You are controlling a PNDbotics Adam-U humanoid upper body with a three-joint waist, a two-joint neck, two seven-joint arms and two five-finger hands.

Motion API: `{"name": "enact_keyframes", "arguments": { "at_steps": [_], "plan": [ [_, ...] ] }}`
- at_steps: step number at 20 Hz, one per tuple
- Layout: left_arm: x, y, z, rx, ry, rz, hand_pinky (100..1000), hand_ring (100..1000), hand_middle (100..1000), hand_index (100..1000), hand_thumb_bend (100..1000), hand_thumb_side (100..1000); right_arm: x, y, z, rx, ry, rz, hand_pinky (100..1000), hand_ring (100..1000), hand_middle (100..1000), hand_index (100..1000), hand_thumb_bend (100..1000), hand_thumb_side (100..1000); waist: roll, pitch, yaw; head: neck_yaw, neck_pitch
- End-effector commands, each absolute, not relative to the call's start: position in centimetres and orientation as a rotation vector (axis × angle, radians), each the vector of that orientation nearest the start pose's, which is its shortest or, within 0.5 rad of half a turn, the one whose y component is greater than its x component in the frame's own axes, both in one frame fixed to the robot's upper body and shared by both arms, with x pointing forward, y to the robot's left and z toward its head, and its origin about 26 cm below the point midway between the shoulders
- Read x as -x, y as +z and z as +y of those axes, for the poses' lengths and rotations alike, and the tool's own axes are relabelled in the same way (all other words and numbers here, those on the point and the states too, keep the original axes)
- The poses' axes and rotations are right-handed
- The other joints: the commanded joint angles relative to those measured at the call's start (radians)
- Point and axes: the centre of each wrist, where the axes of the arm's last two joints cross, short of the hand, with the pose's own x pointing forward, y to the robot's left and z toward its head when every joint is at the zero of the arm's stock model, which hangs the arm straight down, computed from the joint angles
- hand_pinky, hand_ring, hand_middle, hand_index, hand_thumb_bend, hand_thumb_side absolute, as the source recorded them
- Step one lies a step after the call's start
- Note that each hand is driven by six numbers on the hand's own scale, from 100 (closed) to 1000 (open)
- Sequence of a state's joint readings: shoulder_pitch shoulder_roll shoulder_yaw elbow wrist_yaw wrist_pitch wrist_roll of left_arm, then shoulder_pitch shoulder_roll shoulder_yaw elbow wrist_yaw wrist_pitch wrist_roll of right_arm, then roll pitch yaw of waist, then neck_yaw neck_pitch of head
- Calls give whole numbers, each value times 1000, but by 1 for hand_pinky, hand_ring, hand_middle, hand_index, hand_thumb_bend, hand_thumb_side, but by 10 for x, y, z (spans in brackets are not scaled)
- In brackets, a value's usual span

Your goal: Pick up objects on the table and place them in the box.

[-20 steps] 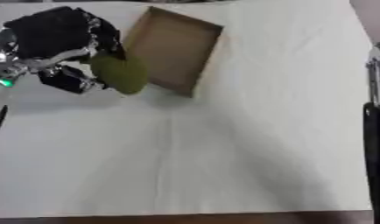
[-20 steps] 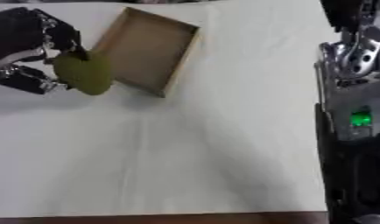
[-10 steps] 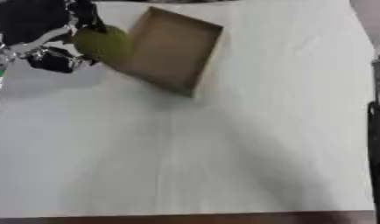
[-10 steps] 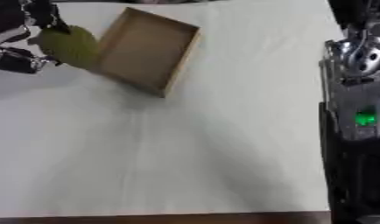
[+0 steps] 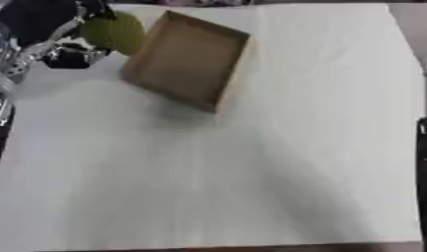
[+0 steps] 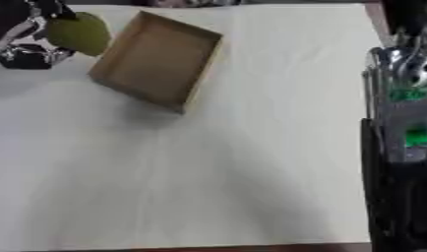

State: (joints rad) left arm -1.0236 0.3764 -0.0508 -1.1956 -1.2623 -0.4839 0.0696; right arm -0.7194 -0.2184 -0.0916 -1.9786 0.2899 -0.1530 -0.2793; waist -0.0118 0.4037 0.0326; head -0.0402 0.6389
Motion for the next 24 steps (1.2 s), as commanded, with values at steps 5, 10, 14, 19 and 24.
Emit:
{"name": "enact_keyframes", "arguments": {
  "at_steps": [5, 10, 14, 19, 24],
  "plan": [
    [-460, 318, 221, 1612, 1550, 2311, 384, 447, 472, 633, 271, 100, -311, 325, -216, -497, 38, 3285, 863, 572, 708, 744, 100, 583, -1, -16, -14, 22, -16],
    [-463, 320, 216, 1593, 1517, 2342, 397, 450, 471, 640, 218, 100, -311, 327, -210, -483, 72, 3270, 863, 581, 707, 745, 100, 584, -5, -17, -35, 39, -13],
    [-468, 315, 211, 1576, 1507, 2395, 402, 454, 474, 652, 161, 100, -310, 327, -199, -451, 67, 3252, 866, 589, 709, 747, 100, 582, -11, -19, -56, 59, -9],
    [-472, 307, 203, 1543, 1446, 2467, 413, 462, 482, 660, 126, 100, -310, 325, -194, -435, 68, 3253, 867, 588, 710, 746, 100, 584, -9, -19, -62, 63, 0],
    [-475, 300, 197, 1475, 1426, 2508, 438, 477, 499, 678, 100, 100, -311, 325, -195, -435, 94, 3252, 867, 589, 709, 745, 100, 586, -12, -17, -68, 61, -1]
  ]
}}
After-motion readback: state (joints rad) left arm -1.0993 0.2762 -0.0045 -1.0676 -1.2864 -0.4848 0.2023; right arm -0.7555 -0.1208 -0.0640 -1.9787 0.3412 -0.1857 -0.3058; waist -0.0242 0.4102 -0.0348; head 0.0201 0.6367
